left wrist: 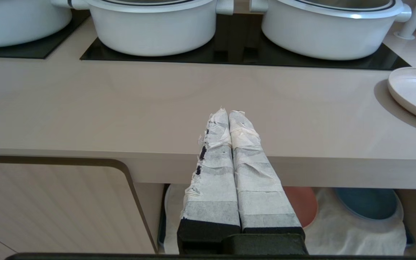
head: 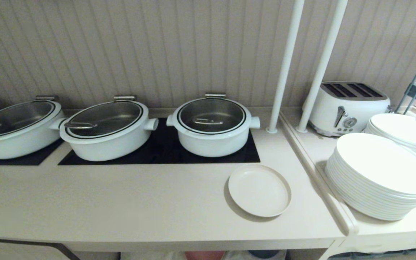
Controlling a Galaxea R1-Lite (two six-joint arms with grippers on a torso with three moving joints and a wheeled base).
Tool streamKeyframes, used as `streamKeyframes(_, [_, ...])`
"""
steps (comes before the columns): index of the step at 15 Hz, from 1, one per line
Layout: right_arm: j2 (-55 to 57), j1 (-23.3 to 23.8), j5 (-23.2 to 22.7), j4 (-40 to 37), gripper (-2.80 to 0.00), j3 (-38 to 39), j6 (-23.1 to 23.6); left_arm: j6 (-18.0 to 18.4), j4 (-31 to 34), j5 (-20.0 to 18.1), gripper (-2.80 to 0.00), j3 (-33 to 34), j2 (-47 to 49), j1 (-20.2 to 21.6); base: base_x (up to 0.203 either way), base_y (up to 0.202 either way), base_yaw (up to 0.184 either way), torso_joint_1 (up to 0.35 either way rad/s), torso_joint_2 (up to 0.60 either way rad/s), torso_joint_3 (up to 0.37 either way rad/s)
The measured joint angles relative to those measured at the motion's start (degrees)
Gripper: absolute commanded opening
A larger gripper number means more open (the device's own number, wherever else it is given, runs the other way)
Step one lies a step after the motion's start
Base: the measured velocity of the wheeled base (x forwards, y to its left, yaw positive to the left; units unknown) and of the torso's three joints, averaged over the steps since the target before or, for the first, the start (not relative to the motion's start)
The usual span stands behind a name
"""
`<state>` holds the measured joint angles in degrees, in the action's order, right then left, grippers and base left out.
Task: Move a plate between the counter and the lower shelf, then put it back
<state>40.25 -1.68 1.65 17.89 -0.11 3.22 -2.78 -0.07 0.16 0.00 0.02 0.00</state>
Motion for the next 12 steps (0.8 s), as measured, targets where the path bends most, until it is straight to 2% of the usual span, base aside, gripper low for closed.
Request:
streamKeyframes(3, [-10.4,0.1,0.0,-10.0,-2.80,0.0,0.5,0.0,0.0,0.0,-2.80,0.0,0.0,0.0,0.000,0.000,0.000,0.000,0.00,0.000])
streamKeyframes(6, [-19.8,0.0,-0.5,-16.5,-2.80,0.1,0.4,0.0,0.0,0.0,-2.80,0.0,0.0,0.0,0.000,0.000,0.000,0.000,0.00,0.000])
streamKeyframes(12, [-30.9,0.7,-0.6,-17.8,-2.80,0.1,0.6,0.0,0.0,0.0,-2.80,0.0,0.0,0.0,0.000,0.000,0.000,0.000,0.00,0.000])
